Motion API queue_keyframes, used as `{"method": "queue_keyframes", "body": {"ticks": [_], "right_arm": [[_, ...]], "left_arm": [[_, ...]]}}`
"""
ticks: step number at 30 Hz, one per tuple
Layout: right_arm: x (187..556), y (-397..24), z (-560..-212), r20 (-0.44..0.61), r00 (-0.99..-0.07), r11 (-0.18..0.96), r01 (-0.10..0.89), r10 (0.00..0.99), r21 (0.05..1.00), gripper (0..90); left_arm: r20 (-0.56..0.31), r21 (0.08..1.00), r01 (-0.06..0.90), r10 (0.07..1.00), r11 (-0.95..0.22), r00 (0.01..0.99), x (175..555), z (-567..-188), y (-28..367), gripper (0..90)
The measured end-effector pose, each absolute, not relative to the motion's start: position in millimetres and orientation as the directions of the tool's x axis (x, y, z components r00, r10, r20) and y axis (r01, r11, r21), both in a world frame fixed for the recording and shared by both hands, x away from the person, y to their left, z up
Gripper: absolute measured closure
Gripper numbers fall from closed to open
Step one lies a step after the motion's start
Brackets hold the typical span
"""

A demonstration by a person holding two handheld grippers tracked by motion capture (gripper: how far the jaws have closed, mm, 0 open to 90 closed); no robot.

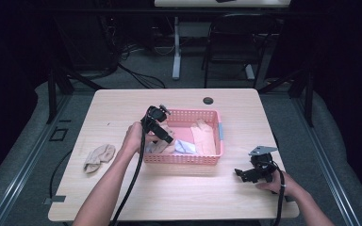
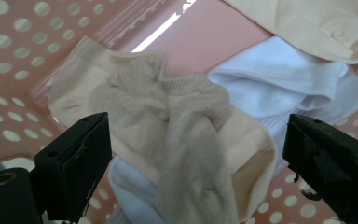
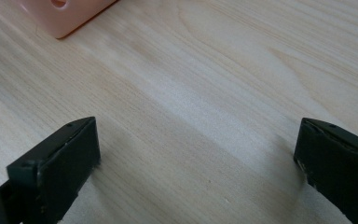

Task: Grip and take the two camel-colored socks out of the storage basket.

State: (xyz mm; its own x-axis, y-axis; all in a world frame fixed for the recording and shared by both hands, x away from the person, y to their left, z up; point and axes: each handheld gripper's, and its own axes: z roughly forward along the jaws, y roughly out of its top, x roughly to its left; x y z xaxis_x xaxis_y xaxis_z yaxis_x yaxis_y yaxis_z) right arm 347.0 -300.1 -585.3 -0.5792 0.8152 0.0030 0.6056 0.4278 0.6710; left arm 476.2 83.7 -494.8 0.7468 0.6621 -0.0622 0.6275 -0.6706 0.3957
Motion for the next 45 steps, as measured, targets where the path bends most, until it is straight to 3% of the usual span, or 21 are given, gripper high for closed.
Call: {"method": "queue_keyframes", "body": {"ticks": [9, 16, 30, 45], "right_arm": [[347.0, -300.3, -585.1, 0.002, -0.582, 0.432, 0.606, 0.813, 0.668, 0.0], [347.1, -300.1, -585.3, 0.005, -0.58, 0.428, 0.606, 0.814, 0.671, 0.0], [347.1, -300.0, -585.3, 0.004, -0.581, 0.429, 0.605, 0.814, 0.671, 0.0], [347.3, -300.0, -585.3, 0.005, -0.582, 0.429, 0.605, 0.813, 0.671, 0.0]], "left_arm": [[-0.037, 0.313, 0.665, 0.691, -0.678, 0.722, 482.9, -512.4, 73.4, 24.6], [-0.018, 0.271, 0.674, 0.696, -0.688, 0.718, 482.8, -519.1, 69.0, 43.1], [-0.045, 0.287, 0.695, 0.715, -0.659, 0.697, 484.7, -520.0, 79.0, 74.9], [-0.052, 0.387, 0.674, 0.715, -0.63, 0.697, 480.9, -485.4, 107.3, 78.8]]}}
